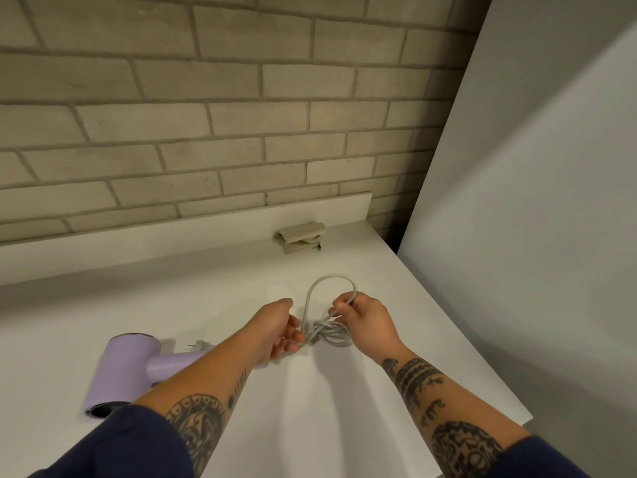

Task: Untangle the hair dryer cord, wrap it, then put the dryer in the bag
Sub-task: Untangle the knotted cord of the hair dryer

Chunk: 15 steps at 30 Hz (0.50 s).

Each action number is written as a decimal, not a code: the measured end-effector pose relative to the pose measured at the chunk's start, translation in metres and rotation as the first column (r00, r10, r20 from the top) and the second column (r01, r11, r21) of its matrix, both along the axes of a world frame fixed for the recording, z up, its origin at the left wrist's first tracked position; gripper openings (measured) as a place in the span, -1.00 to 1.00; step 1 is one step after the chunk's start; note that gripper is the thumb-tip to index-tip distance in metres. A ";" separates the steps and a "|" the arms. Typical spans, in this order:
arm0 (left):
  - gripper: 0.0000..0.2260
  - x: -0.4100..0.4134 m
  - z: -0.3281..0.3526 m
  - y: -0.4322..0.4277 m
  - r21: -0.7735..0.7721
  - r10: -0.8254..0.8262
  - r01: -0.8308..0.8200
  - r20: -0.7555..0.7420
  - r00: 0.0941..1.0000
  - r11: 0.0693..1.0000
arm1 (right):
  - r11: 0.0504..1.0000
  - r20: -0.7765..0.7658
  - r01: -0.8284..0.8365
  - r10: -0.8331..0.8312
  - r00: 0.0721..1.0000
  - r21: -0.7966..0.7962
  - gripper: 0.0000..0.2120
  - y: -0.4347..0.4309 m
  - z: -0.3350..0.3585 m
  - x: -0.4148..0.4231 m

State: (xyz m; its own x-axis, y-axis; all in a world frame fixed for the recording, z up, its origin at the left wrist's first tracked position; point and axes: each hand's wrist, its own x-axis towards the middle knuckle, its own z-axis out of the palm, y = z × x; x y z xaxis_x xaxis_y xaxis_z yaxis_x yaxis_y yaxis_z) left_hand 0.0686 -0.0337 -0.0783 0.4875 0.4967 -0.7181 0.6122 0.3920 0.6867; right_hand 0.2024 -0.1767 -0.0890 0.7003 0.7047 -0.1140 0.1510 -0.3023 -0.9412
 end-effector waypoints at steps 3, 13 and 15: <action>-0.49 0.003 -0.005 0.000 -0.081 -0.173 0.167 -0.063 0.983 0.983 | 0.994 -0.113 -0.035 0.046 0.993 0.099 -0.86 -0.005 0.003 -0.001; -0.84 0.020 -0.019 -0.021 -0.199 0.000 -0.008 -0.040 0.999 0.980 | 0.972 -0.138 -0.225 0.233 0.963 0.071 -0.79 -0.036 0.000 -0.005; -0.92 0.020 -0.021 -0.022 -0.220 0.115 -0.105 0.034 0.993 0.970 | 0.963 -0.127 -0.269 0.266 0.956 -0.008 -0.81 -0.042 -0.006 -0.002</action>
